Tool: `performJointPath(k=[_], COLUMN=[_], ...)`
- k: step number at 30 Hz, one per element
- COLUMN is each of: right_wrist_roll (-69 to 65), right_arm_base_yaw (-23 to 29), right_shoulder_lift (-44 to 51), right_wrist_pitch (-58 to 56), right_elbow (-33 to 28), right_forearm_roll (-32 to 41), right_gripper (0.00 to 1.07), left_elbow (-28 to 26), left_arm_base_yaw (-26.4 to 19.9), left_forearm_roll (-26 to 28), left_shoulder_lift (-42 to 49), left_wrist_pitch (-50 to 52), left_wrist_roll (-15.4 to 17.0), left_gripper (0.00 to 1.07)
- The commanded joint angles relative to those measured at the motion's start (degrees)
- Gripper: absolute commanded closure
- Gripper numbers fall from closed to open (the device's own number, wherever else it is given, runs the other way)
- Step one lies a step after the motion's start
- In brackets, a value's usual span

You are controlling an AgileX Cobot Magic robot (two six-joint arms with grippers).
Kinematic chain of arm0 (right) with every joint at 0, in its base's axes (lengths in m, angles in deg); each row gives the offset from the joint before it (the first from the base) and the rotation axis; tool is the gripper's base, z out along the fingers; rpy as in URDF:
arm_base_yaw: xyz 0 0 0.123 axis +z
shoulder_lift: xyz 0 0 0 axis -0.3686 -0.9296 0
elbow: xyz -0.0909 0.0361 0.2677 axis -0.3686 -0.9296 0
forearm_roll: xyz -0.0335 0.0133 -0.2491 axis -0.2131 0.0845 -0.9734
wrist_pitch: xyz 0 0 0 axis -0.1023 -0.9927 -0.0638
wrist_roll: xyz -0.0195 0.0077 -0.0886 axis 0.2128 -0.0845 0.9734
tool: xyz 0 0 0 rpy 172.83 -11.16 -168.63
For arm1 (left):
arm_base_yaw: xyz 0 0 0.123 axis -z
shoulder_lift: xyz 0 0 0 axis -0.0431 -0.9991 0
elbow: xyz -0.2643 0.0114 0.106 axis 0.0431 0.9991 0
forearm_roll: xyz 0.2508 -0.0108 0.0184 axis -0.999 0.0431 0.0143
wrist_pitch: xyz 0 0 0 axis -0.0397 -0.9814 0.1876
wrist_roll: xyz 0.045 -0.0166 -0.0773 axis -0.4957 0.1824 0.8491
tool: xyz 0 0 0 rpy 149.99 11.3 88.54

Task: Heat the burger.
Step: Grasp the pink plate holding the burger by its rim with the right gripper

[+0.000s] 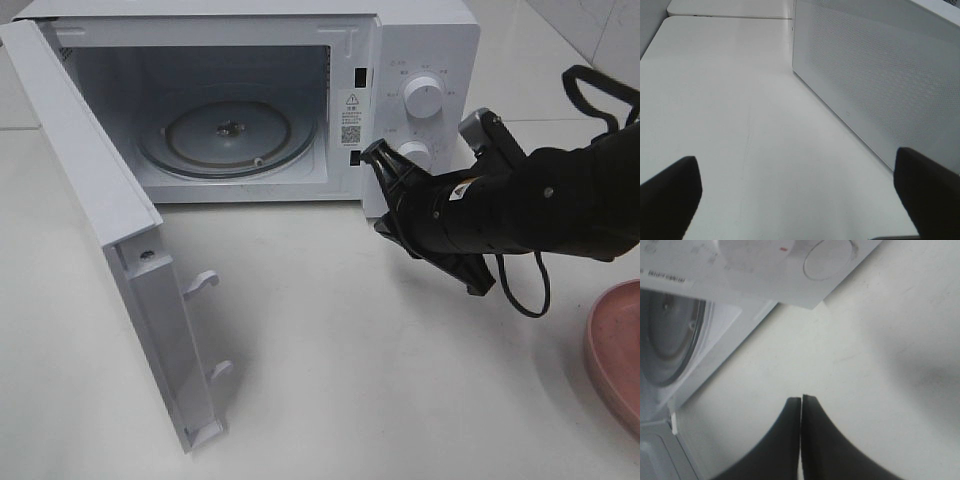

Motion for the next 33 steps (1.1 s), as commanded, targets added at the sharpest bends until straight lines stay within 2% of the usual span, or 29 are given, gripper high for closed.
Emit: performJointPath(k=[1,8,12,13,16,18,24,27,28,29,30,31,32,33], right_wrist_roll=[6.99,15.53,24.87,28.36,30.19,39.13,42.91,43.2,43.2,43.2,43.2,43.2,43.2,43.2], right_arm_base_yaw=[-0.17,-0.17,-0.17,-0.17,-0.17,-0.17,-0.17,-2.01,-2.64,-4.3,-4.3,-4.87,-4.87,-5.67], right_shoulder_lift=[3.78,8.31,11.92,13.46,14.09,16.84,19.14,20.51,20.74,21.08,21.08,21.2,21.2,21.37], right_wrist_pitch=[-7.79,-18.91,-27.27,-30.88,-32.14,-37.93,-43.49,-48.99,-50.25,-53.34,-53.34,-54.66,-54.66,-56.95], right_elbow=[-0.11,0.0,0.0,0.0,0.0,0.0,0.0,0.0,0.0,0.0,0.0,0.0,0.0,0.0], right_forearm_roll=[-4.81,-10.03,-13.46,-13.81,-13.81,-13.75,-13.81,-13.81,-13.98,-15.13,-15.13,-16.1,-16.1,-18.16], right_gripper=[1.03,1.02,1.01,1.0,1.0,0.98,0.98,0.92,0.89,0.81,0.81,0.74,0.74,0.6], left_elbow=[0.0,0.0,0.0,0.0,0.0,0.0,0.0,0.0,0.0,0.0,0.0,0.0,0.0,0.0], left_arm_base_yaw=[-0.11,-0.11,-0.11,-0.11,-0.11,-0.11,-0.11,-0.11,-0.11,-0.11,-0.11,-0.11,-0.11,-0.11], left_forearm_roll=[0.06,0.06,0.06,0.06,0.06,0.06,0.06,0.06,0.06,0.06,0.06,0.06,0.06,0.06], left_shoulder_lift=[1.03,1.03,1.03,1.03,1.03,1.03,1.03,1.03,1.03,1.03,1.03,1.03,1.03,1.03], left_wrist_pitch=[0.52,0.52,0.52,0.52,0.52,0.52,0.52,0.52,0.52,0.52,0.52,0.52,0.52,0.52], left_wrist_roll=[0.0,0.0,0.0,0.0,0.0,0.0,0.0,0.0,0.0,0.0,0.0,0.0,0.0,0.0], left_gripper=[0.09,0.09,0.09,0.09,0.09,0.09,0.09,0.09,0.09,0.09,0.09,0.09,0.09,0.09])
